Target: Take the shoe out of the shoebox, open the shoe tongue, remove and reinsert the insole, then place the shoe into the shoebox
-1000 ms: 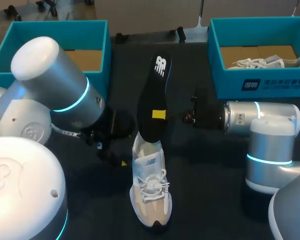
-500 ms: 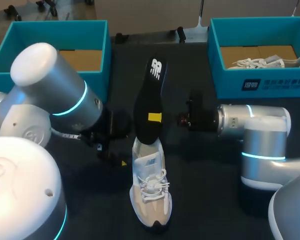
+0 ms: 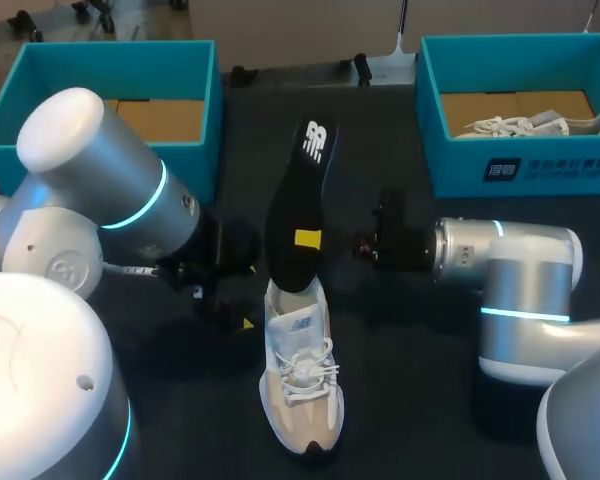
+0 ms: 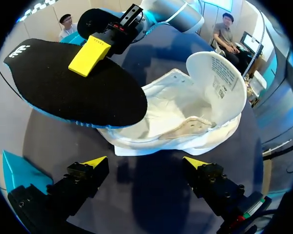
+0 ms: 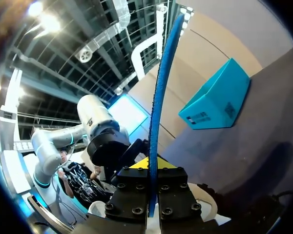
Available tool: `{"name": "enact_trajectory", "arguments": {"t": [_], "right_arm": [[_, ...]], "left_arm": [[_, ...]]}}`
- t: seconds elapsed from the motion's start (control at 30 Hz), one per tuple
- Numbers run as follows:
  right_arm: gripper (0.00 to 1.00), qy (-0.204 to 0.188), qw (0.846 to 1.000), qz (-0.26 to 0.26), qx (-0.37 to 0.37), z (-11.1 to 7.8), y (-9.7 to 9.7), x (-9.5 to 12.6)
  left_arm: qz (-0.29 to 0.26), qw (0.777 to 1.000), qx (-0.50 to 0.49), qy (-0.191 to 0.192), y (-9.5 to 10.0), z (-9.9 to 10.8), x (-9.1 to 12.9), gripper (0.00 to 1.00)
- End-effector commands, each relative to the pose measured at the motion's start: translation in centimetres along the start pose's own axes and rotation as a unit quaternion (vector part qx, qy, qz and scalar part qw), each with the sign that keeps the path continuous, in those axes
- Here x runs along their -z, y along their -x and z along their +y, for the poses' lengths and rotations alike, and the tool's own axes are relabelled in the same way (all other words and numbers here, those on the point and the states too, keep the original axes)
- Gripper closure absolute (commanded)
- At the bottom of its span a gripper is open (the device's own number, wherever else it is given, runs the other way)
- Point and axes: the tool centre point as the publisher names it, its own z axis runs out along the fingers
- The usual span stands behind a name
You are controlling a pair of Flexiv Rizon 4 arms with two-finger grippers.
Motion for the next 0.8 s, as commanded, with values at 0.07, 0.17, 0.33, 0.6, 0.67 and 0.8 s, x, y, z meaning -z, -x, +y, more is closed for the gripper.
{"name": "enact_trajectory", "arguments": {"t": [0.07,0.17,0.33,0.6,0.67,0.8], "right_arm": [[1.00,-0.004,1.000,0.006,0.003,-0.1,0.4,-0.6],[1.00,0.001,1.000,0.002,0.011,-0.1,0.4,-0.3],[1.00,0.001,1.000,0.002,0.011,-0.1,0.4,-0.3],[1.00,0.001,1.000,-0.006,0.011,-0.6,1.2,-1.1],[1.00,0.008,1.000,-0.004,0.016,-0.6,1.4,-1.0],[1.00,0.013,1.000,-0.009,0.024,-0.9,1.5,-1.0]], "left_arm": [[-0.003,1.000,0.006,-0.003,0.2,-0.1,-0.4,0.00],[0.001,1.000,0.008,-0.008,0.2,0.0,-0.4,0.00],[0.001,1.000,0.008,-0.008,0.2,0.0,-0.4,0.00],[0.001,1.000,0.008,-0.008,0.2,0.0,-0.4,0.00],[0.001,1.000,0.008,-0.008,0.2,0.0,-0.4,0.00],[0.001,1.000,0.008,-0.008,0.2,0.0,-0.4,0.00]]}}
